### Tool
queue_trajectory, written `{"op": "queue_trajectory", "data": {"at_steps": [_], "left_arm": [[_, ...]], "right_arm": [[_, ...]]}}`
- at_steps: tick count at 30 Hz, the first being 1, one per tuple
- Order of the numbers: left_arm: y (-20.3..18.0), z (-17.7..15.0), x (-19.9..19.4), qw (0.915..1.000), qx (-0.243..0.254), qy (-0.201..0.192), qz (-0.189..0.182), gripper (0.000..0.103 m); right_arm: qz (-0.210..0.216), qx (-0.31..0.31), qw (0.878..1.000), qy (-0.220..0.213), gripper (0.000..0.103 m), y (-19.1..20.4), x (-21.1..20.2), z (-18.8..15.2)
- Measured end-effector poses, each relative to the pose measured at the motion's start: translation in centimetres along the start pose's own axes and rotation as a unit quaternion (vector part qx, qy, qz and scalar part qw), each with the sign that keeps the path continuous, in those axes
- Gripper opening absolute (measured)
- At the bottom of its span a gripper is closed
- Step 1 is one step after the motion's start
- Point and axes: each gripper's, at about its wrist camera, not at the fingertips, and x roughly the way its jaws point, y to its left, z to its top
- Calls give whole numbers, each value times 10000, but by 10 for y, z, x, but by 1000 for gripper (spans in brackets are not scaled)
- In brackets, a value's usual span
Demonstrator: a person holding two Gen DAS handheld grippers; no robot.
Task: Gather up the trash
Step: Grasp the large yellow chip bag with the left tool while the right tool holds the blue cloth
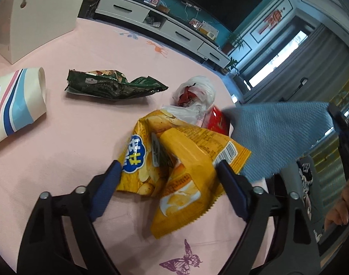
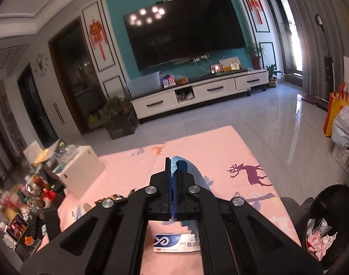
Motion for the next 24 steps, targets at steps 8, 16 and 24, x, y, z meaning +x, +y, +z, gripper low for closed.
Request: {"op": "queue_trajectory", "data": {"at_steps": [8, 16, 24], "left_arm": [[3, -4, -13, 9996, -211, -153, -126, 56], [-15, -3, -59, 9970, -138, -674, -358, 56], [-37, -7, -101, 9936, 84, -996, -529, 56]], "right_arm": [[-9, 107, 9994, -338, 2, -2, -37, 3], [-147, 69, 9975, -684, 2, -3, -77, 6], [-380, 98, 9984, -403, 2, -5, -87, -14]]}}
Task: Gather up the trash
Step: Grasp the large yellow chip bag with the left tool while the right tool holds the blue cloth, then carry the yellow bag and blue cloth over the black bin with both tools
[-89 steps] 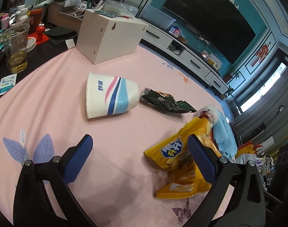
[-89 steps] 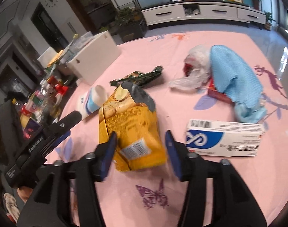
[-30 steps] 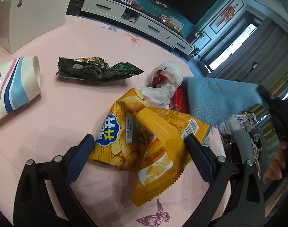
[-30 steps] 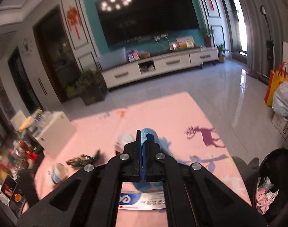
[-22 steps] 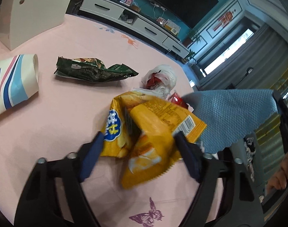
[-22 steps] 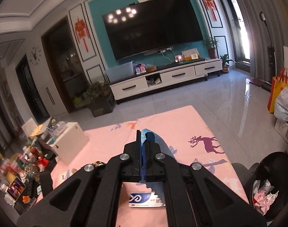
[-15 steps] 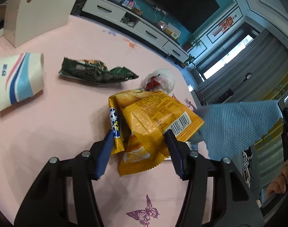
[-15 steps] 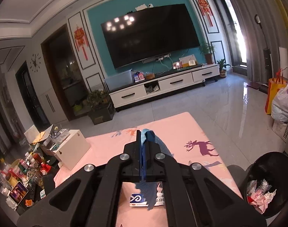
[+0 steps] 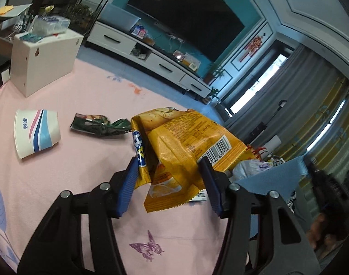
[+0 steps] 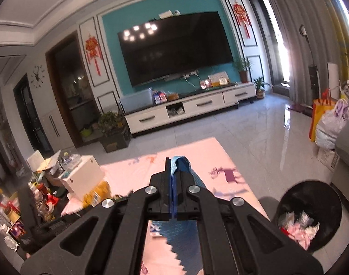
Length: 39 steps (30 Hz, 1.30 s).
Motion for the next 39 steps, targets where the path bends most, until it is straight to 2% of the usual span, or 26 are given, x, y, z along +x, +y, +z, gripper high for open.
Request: {"op": "queue_trajectory", "data": {"at_steps": [5, 20, 23, 26, 32, 39], "left_arm": [[-16, -3, -8, 9998, 165, -16, -146, 56], [-49, -23, 1, 9971, 580, 252, -423, 56], [-58, -29, 6, 9960, 705, 332, -442, 56], [-70, -37, 14, 9938, 948, 429, -391, 56], [-102, -56, 36, 9871, 1424, 664, -300, 56], [-147, -84, 75, 9789, 1599, 1057, -711, 57]], "right_arm": [[-197, 181, 9995, 151, 2, -15, 2, -10], [-524, 418, 9977, -30, 2, -50, -15, -3], [-661, 530, 9964, -95, 2, -63, -21, 0], [-604, 730, 9954, -146, 2, -81, -28, 3], [-1002, 1092, 9879, -454, 2, -123, -51, 8], [-1484, 1522, 9741, -765, 2, -165, -71, 4]]}}
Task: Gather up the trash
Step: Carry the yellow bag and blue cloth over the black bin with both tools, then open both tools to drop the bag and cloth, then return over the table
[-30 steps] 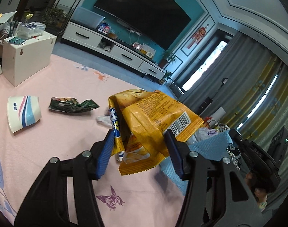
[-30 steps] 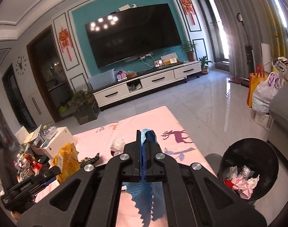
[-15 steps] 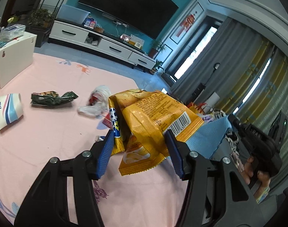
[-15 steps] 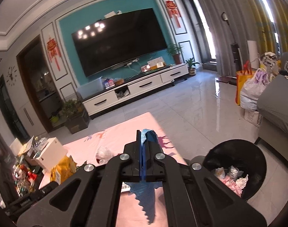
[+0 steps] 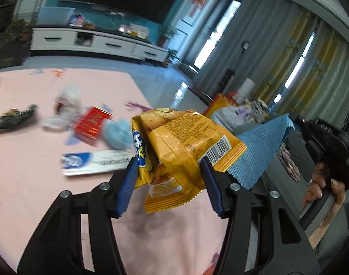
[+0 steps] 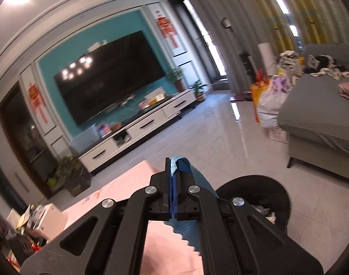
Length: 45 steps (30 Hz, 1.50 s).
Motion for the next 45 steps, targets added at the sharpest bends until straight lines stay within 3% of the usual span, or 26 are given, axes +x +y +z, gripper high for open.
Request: {"op": "queue_trajectory", "data": {"at_steps": [4, 11, 25, 35, 37, 39, 40, 43, 45], "left_arm": [[-32, -6, 37, 9992, 193, 317, -147, 57], [-84, -19, 94, 9946, 507, 821, -387, 57], [-130, -39, 174, 9827, 761, 1589, -575, 58], [-147, -36, 194, 9820, 788, 1590, -647, 59], [-147, -32, 195, 9836, 721, 1503, -693, 64], [-144, -31, 192, 9859, 612, 1415, -658, 86], [-144, -29, 192, 9864, 584, 1388, -660, 89], [-139, -26, 186, 9856, 583, 1409, -731, 93], [-131, -24, 178, 9872, 550, 1348, -658, 95]], "right_arm": [[-281, 144, 9995, -42, 2, -21, 4, -1], [-312, 517, 9981, 139, 2, -56, 15, -9], [-749, 914, 9887, 920, 2, -91, 51, -25], [-1066, 1108, 9799, 1267, 2, -113, 62, -33], [-1095, 1073, 9793, 1323, 3, -112, 63, -34], [-1106, 1101, 9784, 1356, 6, -111, 64, -33], [-1100, 1122, 9781, 1365, 13, -111, 64, -32], [-1101, 1190, 9781, 1307, 52, -111, 62, -29], [-1032, 1269, 9791, 1206, 56, -109, 58, -27]]}}
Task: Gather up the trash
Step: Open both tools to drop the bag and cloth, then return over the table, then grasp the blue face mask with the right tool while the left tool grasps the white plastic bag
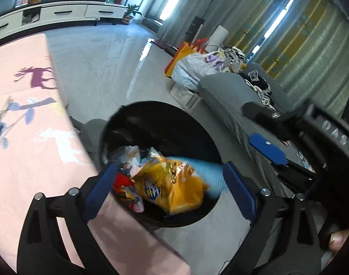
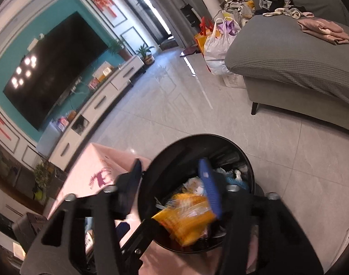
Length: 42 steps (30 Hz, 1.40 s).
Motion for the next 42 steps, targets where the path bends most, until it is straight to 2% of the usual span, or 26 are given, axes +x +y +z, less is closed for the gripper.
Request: {"op": "queue_trajectory", "data": {"at_steps": [3, 7, 10, 11, 15, 16, 18, 22, 25, 27, 28, 31, 34, 37, 42], "left_arm": [[12, 5, -14, 9998, -88, -111, 166, 97], [51, 12, -52, 9969, -448, -407, 507, 99], [90, 14, -87, 9897, -770, -700, 982, 100], [102, 14, -98, 9865, -875, -786, 1143, 100], [163, 17, -144, 9625, -1527, -1150, 1926, 100], [185, 19, -158, 9545, -1748, -1244, 2073, 100], [214, 22, -175, 9453, -2028, -1372, 2158, 100], [260, 28, -189, 9310, -2389, -1526, 2299, 100], [284, 39, -183, 9205, -2517, -1568, 2546, 100], [293, 45, -176, 9235, -2434, -1518, 2547, 100], [296, 51, -167, 9273, -2356, -1466, 2514, 100], [306, 62, -153, 9311, -2292, -1376, 2483, 99], [319, 69, -136, 9334, -2302, -1215, 2470, 98], [328, 71, -123, 9370, -2220, -1019, 2496, 88], [335, 66, -109, 9396, -2147, -772, 2550, 57]], "right_arm": [[127, -138, 9998, -32, 59, 12, -4, -2], [217, -495, 9985, -41, 64, 38, -3, -8], [483, -864, 9951, 69, 67, 70, 3, -17], [599, -1006, 9931, 109, 68, 82, 5, -20], [1152, -1551, 9802, 438, 70, 133, 23, -40], [1289, -1715, 9750, 571, 70, 148, 31, -48], [1396, -2005, 9661, 840, 70, 173, 47, -63], [1288, -2504, 9485, 1454, 70, 214, 86, -103], [1160, -2694, 9382, 1835, 70, 237, 115, -134], [1111, -2818, 9329, 1949, 70, 245, 127, -155], [1094, -2847, 9316, 1976, 70, 248, 132, -161], [1076, -2961, 9267, 2050, 70, 252, 148, -178], [900, -3084, 9232, 2108, 59, 253, 157, -188], [847, -3165, 9233, 2006, 44, 252, 162, -190], [803, -3161, 9239, 2003, 25, 249, 162, -190]]}}
